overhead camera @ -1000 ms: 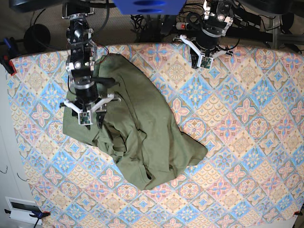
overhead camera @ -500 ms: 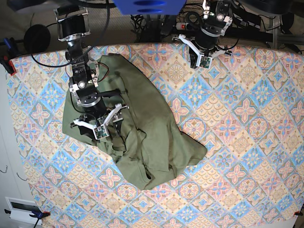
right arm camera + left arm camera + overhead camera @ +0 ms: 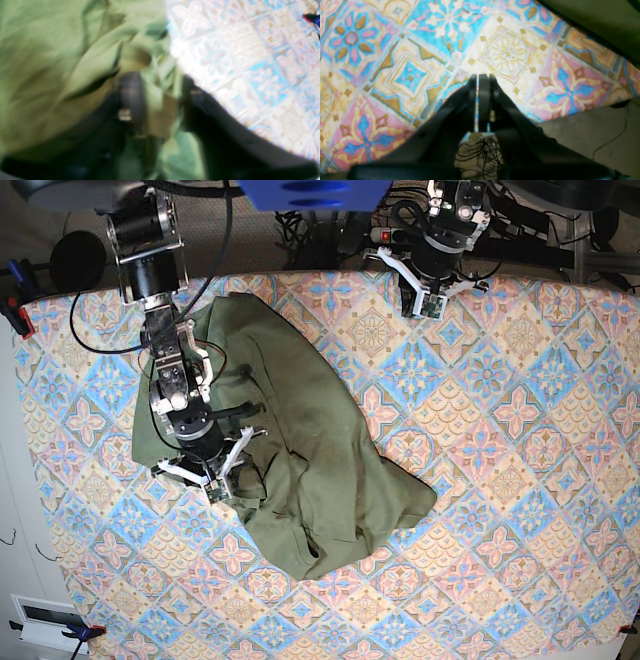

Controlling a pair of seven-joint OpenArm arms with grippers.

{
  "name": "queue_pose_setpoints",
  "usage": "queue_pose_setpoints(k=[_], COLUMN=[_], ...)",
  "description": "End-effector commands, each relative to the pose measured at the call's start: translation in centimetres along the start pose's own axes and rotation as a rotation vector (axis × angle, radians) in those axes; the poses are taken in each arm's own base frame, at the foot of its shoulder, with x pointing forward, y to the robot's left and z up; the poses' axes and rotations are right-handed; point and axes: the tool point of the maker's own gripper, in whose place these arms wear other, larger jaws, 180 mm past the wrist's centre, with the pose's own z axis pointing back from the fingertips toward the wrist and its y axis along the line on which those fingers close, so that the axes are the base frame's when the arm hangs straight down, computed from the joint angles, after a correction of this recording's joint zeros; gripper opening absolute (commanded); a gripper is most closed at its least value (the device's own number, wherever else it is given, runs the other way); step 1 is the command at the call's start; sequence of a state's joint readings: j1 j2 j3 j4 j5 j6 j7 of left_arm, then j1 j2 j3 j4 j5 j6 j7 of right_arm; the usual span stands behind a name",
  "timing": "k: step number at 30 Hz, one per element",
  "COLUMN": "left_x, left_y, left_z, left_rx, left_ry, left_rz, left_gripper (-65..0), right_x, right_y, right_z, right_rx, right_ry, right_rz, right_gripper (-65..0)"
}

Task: Layout the t-shirt on the table in an organized manner, then fold the t-shirt properly
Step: 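Lower the right gripper onto the green t-shirt and grasp its edge, then drag the grasped shirt edge outward with the right gripper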

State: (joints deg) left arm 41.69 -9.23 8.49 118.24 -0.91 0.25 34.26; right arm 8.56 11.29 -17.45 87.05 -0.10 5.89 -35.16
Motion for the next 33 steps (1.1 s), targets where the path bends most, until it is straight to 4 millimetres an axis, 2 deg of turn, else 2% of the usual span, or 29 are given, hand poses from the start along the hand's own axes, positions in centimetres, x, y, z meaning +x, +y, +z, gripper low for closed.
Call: queue_pose_setpoints(k=[1,2,7,9,11,17,21,25,27,29,31,33], left_x=[0.9,0.9,1.1,1.1,1.2,1.8,2.3,2.7,3.0,3.8,3.9,3.9], left_y=[0.0,0.0,0.1,0.1,0.1,0.3,0.3,0.4,0.5,0.6,0.7,0.7], left_z=[0.3,0.3,0.2,0.2,0.2,0.0,-0.2,-0.4,-0.5,-0.8,-0.8,-0.8], left_rx=[0.002,0.002,0.004,0.004,0.005,0.007,0.009,0.010,0.011,0.013,0.014,0.014], left_ry=[-0.036,-0.036,-0.041,-0.041,-0.042,-0.063,-0.075,-0.087,-0.094,-0.111,-0.115,-0.115], left_rz=[0.003,0.003,-0.001,-0.002,-0.002,-0.009,-0.010,-0.014,-0.015,-0.019,-0.019,-0.019], left_gripper=[-64.9,-64.9,-64.9,-64.9,-64.9,-64.9,-64.9,-64.9,-64.9,-64.9,-64.9,-64.9], right_x=[2.9,3.3,4.0,5.0,5.1,4.2,3.2,1.6,0.8,0.0,-2.1,-3.4], right_y=[-1.1,-1.4,-5.6,-8.4,-10.3,-18.1,-23.5,-27.2,-28.3,-28.3,-27.6,-26.7], right_z=[-0.1,-0.2,0.8,2.1,2.8,5.7,8.2,10.2,10.9,10.9,10.7,10.8], right_rx=[-0.024,-0.029,-0.117,-0.173,-0.198,-0.358,-0.485,-0.577,-0.605,-0.607,-0.593,-0.579], right_ry=[-0.077,-0.080,-0.107,-0.140,-0.145,-0.133,-0.126,-0.107,-0.095,-0.074,-0.003,0.040], right_rz=[0.005,0.008,-0.019,-0.018,0.005,0.002,-0.049,-0.110,-0.135,-0.138,-0.145,-0.142], right_gripper=[-59.8,-65.0,-63.9,-63.9,-63.9,-63.9,-63.9,-64.0,-64.2,-63.9,-62.8,-57.7])
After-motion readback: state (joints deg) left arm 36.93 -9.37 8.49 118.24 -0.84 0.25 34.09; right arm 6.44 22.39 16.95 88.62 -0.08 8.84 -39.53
